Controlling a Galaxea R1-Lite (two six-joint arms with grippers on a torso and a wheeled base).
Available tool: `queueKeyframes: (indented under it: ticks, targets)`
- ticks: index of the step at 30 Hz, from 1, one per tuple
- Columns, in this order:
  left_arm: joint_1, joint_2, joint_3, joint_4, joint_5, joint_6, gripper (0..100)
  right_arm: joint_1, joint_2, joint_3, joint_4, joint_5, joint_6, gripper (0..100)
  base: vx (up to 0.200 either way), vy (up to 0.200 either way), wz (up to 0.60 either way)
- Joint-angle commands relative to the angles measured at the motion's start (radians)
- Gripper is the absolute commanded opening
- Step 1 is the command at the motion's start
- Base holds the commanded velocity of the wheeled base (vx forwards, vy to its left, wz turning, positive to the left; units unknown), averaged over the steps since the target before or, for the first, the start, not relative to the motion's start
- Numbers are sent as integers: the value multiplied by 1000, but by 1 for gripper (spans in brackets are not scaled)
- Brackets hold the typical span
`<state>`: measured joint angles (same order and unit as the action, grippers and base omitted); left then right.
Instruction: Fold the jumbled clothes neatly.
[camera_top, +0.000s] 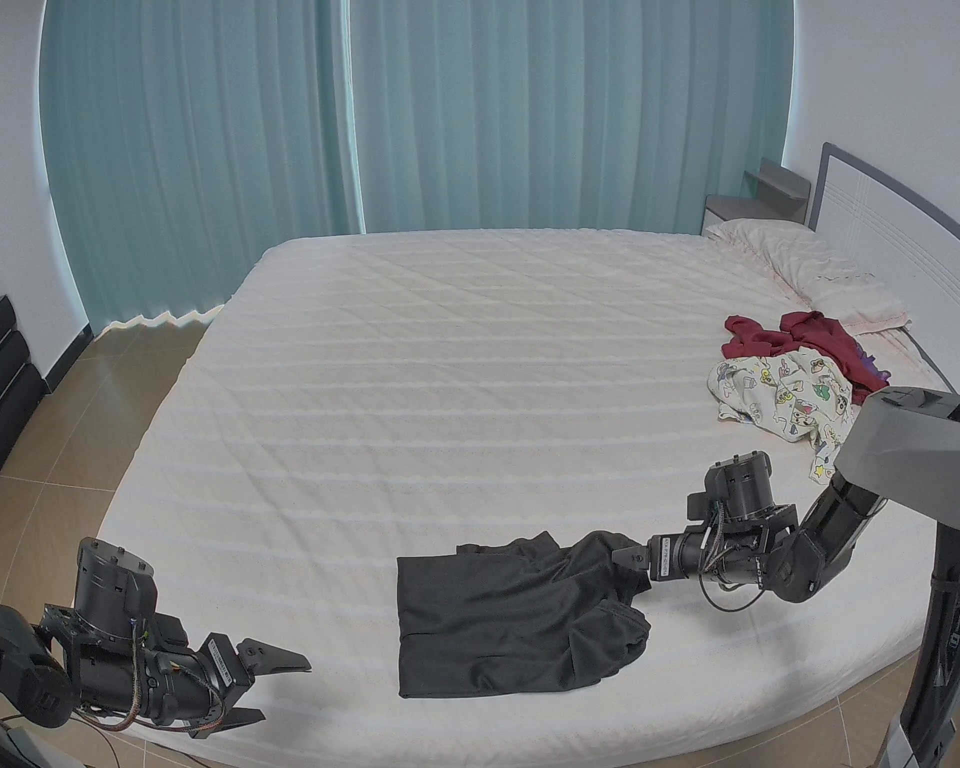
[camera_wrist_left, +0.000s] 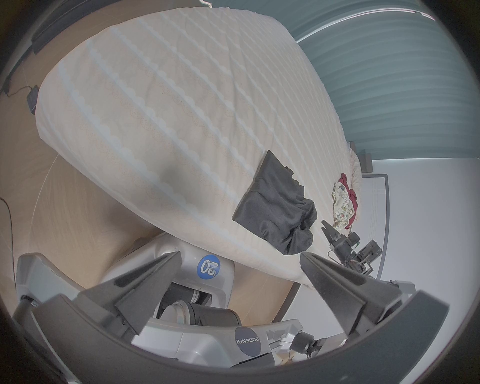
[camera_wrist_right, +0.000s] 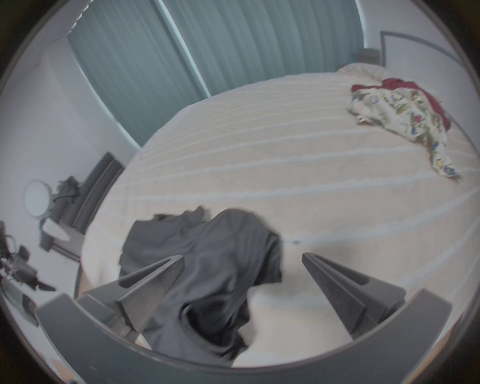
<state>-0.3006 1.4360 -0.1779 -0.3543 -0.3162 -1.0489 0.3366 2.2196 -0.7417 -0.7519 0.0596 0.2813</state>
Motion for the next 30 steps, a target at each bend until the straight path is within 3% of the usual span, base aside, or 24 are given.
queueKeyframes:
  ticks: [1, 5, 10, 15, 16, 30]
  targets:
    - [0, 0, 0, 0, 0, 0, 100, 56, -69, 102, -17, 111, 9, 100, 0, 0, 0]
    - [0, 0, 0, 0, -1, 0, 100, 76, -57, 131, -49, 141, 4, 100, 0, 0, 0]
    - [0, 0, 0, 0, 0, 0, 100, 96, 22, 171, -107, 144, -102, 100, 0, 0, 0]
    - [0, 0, 0, 0, -1, 0, 100, 93, 31, 193, -106, 148, -111, 100, 0, 0, 0]
    - [0, 0, 0, 0, -1, 0, 100, 88, 29, 206, -106, 151, -116, 0, 0, 0, 0]
    - [0, 0, 0, 0, 0, 0, 100, 19, -116, 400, -96, 255, -152, 0, 0, 0, 0]
